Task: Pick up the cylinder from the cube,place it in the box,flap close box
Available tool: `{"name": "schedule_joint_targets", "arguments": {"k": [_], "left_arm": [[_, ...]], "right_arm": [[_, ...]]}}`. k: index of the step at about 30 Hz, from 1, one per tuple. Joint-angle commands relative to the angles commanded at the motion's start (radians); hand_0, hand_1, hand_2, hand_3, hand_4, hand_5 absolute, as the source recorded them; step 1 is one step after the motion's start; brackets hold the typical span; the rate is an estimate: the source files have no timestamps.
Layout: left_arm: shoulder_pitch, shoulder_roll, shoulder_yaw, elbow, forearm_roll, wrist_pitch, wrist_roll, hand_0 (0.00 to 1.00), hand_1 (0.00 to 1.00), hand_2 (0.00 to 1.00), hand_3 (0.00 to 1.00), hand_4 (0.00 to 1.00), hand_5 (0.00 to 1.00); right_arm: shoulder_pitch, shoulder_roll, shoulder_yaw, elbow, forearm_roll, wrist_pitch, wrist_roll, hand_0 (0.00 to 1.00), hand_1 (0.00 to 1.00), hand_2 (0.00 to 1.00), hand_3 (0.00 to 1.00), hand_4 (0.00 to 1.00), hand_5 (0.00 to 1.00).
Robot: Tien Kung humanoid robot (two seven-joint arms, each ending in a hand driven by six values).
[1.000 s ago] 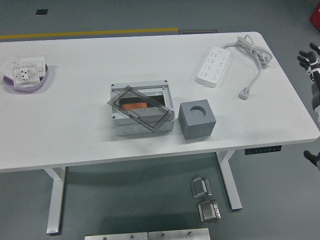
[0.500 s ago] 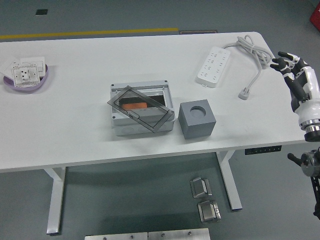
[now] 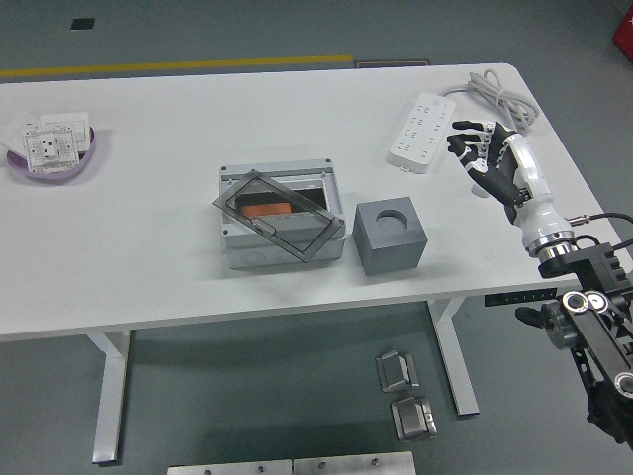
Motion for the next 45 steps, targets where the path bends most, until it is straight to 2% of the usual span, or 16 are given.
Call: {"name": "schedule_joint_targets", "arguments": {"k": [5,8,9,10,16,22,25,28,33,34,42,45], "left_arm": [[-0.001,0.006,-0.004,0.000,0.004,0.002,0.002,0.635,0.642,0.638,0.697,0.666,0.289],[-0.002,0.008,-0.008,0.000,0.006,0.002,0.002,0.635,0.642,0.638,0.697,0.666,0.289],[-0.002,0.009,-0.012,0.000,0.009,0.003,0.003,0.635,0.642,0.638,0.697,0.666,0.289],[-0.003,0.010,-0.016,0.000,0.012,0.003,0.005,0.634,0.640,0.638,0.696,0.666,0.288],[-0.002,0.010,-0.027,0.000,0.022,0.004,0.011,0.634,0.640,0.638,0.695,0.667,0.288],[-0.003,0.011,-0.030,0.000,0.025,0.005,0.013,0.633,0.640,0.638,0.695,0.668,0.290],[-0.005,0.012,-0.031,0.000,0.029,0.005,0.013,0.633,0.640,0.638,0.695,0.668,0.290],[-0.005,0.012,-0.031,0.000,0.030,0.004,0.013,0.633,0.640,0.637,0.696,0.668,0.291],[-0.007,0.011,-0.032,0.000,0.034,0.004,0.014,0.633,0.640,0.637,0.696,0.668,0.291],[-0.007,0.011,-0.032,0.000,0.033,0.004,0.015,0.633,0.640,0.637,0.695,0.668,0.289],[-0.002,0.012,-0.031,0.000,0.032,0.003,0.015,0.633,0.640,0.637,0.697,0.669,0.290],[-0.001,0.011,-0.033,0.000,0.034,0.004,0.016,0.633,0.640,0.637,0.697,0.669,0.290]], "right_arm": [[0.008,0.010,-0.035,0.030,-0.114,-0.073,-0.005,0.757,0.687,0.681,0.679,0.781,0.533],[0.016,0.011,-0.058,0.047,-0.197,-0.093,-0.022,0.757,0.687,0.681,0.679,0.781,0.533],[0.020,0.013,-0.069,0.050,-0.224,-0.094,-0.028,0.757,0.687,0.681,0.679,0.781,0.533],[0.024,0.016,-0.078,0.050,-0.245,-0.093,-0.033,0.756,0.685,0.684,0.680,0.761,0.468],[0.045,0.028,-0.122,0.068,-0.372,-0.083,-0.091,0.746,0.680,0.698,0.691,0.761,0.448],[0.076,-0.014,-0.179,0.093,-0.553,-0.061,-0.211,0.743,0.692,0.714,0.703,0.764,0.435],[0.095,-0.030,-0.221,0.089,-0.637,-0.059,-0.244,0.743,0.692,0.714,0.703,0.764,0.435],[0.104,-0.026,-0.246,0.082,-0.692,-0.065,-0.253,0.748,0.699,0.724,0.715,0.756,0.413],[0.115,-0.014,-0.270,0.068,-0.695,-0.083,-0.241,0.748,0.699,0.724,0.715,0.756,0.413],[0.116,-0.013,-0.273,0.066,-0.694,-0.086,-0.238,0.748,0.696,0.719,0.710,0.749,0.385],[0.110,-0.018,-0.273,0.026,-0.723,-0.105,-0.229,0.736,0.694,0.717,0.707,0.747,0.355],[0.097,-0.010,-0.258,0.007,-0.684,-0.118,-0.213,0.736,0.694,0.717,0.707,0.747,0.355]]}}
